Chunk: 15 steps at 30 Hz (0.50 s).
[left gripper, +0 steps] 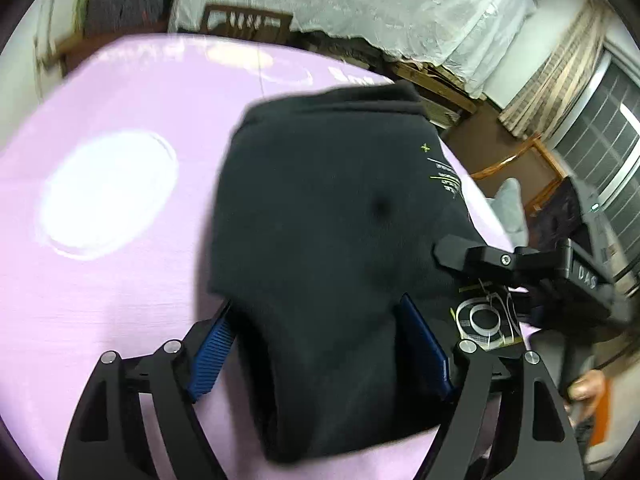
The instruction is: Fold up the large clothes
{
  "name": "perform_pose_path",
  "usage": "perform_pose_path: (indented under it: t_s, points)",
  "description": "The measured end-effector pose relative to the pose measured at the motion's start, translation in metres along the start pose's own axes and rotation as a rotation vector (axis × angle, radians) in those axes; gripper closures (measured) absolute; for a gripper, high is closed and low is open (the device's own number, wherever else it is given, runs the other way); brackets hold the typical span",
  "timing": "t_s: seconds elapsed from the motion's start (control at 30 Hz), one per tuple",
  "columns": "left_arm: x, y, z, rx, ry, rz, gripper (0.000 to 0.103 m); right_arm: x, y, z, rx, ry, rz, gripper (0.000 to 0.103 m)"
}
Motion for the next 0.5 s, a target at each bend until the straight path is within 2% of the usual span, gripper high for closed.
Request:
perform_pose_path:
  t_s: [0.07,0.13,0.2,0.3,0.37,0.43,0.5]
  points:
    - [0.004,0.020,0.000,-0.073,-0.033,-0.052,0.018,0.005,0.010,0.004,0.066,0.017,-0.032,0.019]
    - [0.006,0.037,0.001,-0.119,-0.046,-0.096,0.013,0.007,0.019,0.012,0.151,0.055,-0.075,0.018]
    - [0.013,0.055,0.001,-0.154,-0.049,-0.130,0.013,0.015,0.034,0.025,0.232,0.125,-0.141,0.013]
    - [0.017,0.076,-0.004,-0.164,-0.056,-0.165,0.013,0.031,0.066,0.055,0.351,0.259,-0.266,0.009]
    - [0.024,0.094,-0.011,-0.166,-0.063,-0.196,0.012,0.051,0.080,0.083,0.374,0.346,-0.311,0.008]
    - [0.036,0.115,-0.009,-0.172,-0.073,-0.231,0.005,0.074,0.093,0.105,0.407,0.427,-0.354,0.007]
    - [0.039,0.125,-0.017,-0.186,-0.088,-0.262,0.004,0.094,0.102,0.116,0.458,0.480,-0.404,0.006]
Point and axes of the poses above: each gripper's, at about its wrist camera, not at the fingertips, and y roughly against the way its jaws point, z to its left, x to its underside, the point moved 8 cm from there along -y, roughly the way its jaws point, and after that the axes turned 3 degrees about -x, right-handed, at the moved point
